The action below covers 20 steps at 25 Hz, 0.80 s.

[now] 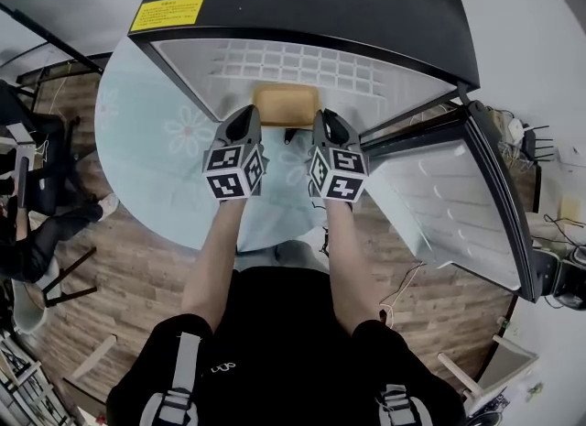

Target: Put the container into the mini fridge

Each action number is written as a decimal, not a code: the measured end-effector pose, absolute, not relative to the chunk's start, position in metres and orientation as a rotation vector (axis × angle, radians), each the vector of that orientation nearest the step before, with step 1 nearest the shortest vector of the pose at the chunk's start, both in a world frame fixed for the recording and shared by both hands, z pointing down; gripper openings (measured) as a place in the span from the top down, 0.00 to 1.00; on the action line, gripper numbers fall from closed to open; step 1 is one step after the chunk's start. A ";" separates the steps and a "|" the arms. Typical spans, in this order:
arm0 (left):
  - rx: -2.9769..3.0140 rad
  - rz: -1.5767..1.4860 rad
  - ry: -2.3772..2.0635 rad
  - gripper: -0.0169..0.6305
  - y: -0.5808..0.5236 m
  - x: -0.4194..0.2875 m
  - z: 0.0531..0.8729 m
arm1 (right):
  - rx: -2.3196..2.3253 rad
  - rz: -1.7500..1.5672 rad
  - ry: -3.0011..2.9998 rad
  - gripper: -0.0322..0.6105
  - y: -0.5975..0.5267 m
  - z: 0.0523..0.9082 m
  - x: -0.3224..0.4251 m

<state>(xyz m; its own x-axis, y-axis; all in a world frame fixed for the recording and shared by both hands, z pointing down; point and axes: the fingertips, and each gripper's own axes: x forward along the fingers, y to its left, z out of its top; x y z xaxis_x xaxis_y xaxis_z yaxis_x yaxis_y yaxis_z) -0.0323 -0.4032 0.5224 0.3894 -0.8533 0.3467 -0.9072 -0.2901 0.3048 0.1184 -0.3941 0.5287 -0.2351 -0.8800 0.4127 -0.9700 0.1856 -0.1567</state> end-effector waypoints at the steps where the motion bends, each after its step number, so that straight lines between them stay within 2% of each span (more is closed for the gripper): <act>1: 2.210 0.136 -1.510 0.97 -0.400 -0.031 0.516 | 1.787 0.571 -2.241 0.89 -0.391 0.523 0.118; 6: 2.230 0.074 -1.533 0.97 -0.383 -0.028 0.489 | 1.803 0.537 -2.323 0.95 -0.375 0.491 0.116; 20: 2.425 -0.174 -1.490 0.97 -0.315 -0.001 0.394 | 1.767 0.332 -2.572 0.95 -0.321 0.399 0.111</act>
